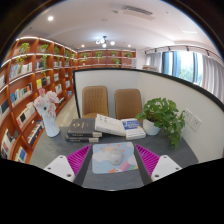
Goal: Arrange mouse
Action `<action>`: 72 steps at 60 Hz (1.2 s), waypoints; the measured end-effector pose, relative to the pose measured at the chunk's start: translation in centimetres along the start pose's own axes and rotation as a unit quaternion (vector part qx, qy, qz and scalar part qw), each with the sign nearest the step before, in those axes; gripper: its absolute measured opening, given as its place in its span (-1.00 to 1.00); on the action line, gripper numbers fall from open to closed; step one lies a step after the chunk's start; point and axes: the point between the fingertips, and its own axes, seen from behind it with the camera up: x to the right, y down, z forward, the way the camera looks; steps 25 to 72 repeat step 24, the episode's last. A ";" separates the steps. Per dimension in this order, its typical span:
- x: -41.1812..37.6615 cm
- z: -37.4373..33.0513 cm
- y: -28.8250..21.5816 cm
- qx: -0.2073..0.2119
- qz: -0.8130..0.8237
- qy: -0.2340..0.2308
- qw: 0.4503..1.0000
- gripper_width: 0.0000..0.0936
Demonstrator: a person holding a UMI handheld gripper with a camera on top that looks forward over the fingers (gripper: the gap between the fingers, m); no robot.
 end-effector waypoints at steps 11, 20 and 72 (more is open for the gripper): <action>-1.1 -3.5 1.9 -0.001 -0.010 0.000 1.000 0.78; -1.8 -5.2 3.2 -0.004 -0.014 0.001 1.000 0.78; -2.0 -5.7 3.5 -0.004 -0.015 0.000 1.000 0.78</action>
